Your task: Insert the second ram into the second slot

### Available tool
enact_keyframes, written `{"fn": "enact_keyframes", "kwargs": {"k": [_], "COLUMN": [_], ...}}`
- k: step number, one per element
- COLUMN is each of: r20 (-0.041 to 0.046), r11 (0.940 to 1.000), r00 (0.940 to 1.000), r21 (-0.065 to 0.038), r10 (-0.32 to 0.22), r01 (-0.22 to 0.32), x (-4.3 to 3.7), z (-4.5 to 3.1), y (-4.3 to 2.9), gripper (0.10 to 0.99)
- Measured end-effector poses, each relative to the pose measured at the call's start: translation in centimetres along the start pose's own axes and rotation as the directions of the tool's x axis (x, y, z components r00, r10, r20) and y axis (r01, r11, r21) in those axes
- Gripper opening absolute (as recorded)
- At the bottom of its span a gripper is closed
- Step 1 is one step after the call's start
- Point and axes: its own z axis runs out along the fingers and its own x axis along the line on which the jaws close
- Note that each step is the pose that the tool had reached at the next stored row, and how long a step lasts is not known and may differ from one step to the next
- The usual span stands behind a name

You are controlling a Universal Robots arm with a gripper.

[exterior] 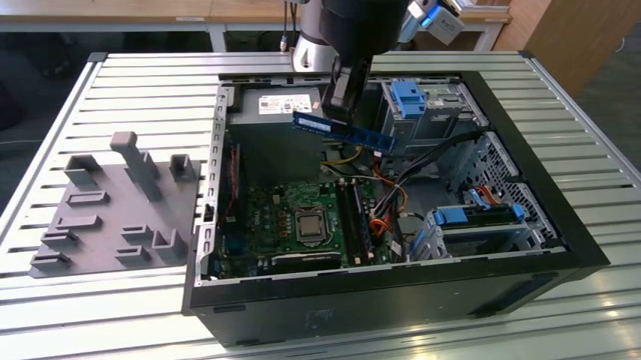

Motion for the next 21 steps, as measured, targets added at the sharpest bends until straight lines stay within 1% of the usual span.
{"fn": "enact_keyframes", "kwargs": {"k": [21], "r20": [0.0022], "r11": [0.9983], "r00": [0.9983], "r21": [0.001], "r10": [0.058], "r01": [-0.058], "x": [0.00], "z": [0.01], "y": [0.00], "gripper": [0.137]}}
